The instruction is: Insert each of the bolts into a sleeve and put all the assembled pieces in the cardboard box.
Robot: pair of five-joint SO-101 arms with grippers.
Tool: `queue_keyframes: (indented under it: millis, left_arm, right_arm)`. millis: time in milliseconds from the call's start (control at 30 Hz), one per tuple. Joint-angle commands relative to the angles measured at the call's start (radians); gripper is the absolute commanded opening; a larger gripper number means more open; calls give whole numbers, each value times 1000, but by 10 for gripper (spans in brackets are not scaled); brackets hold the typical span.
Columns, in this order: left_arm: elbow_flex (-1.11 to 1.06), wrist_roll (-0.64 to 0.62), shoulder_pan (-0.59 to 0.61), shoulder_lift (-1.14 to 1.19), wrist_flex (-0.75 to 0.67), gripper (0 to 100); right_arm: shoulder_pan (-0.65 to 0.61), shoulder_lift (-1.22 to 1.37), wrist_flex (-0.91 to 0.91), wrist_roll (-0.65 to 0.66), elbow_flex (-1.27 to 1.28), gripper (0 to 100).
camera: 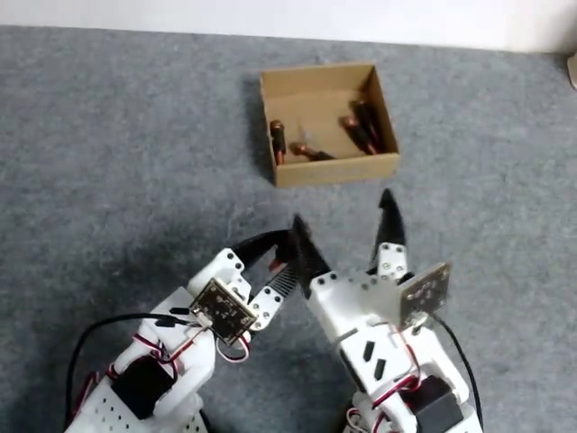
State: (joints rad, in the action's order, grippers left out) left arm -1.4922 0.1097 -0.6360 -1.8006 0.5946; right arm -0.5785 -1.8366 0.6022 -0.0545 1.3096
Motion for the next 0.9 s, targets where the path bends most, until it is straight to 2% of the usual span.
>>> queue_keyframes:
  millis: [0, 133, 267, 400, 533, 733, 867]
  left_arm:
    - [35, -9, 12, -18, -6, 6]
    - [90, -6, 99, -15, -18, 6]
    - [288, -6, 189, 125, -20, 7]
    - [567, 9, 222, 535, -31, 7]
    - [1001, 34, 306, 1032, -23, 7]
    - [1690, -11, 381, 1620, 196, 7]
    - [2032, -21, 401, 1931, 316, 7]
  right_arm:
    - [116, 1, -27, 12, -94, 421]
    - [240, 2, 18, 9, -116, 421]
    - [297, 1, 145, 8, -85, 421]
    - [302, 1, 209, 6, 25, 421]
    - [300, 1, 153, 6, 216, 421]
    - [344, 1, -58, 12, 400, 421]
    - [357, 1, -90, 12, 423, 421]
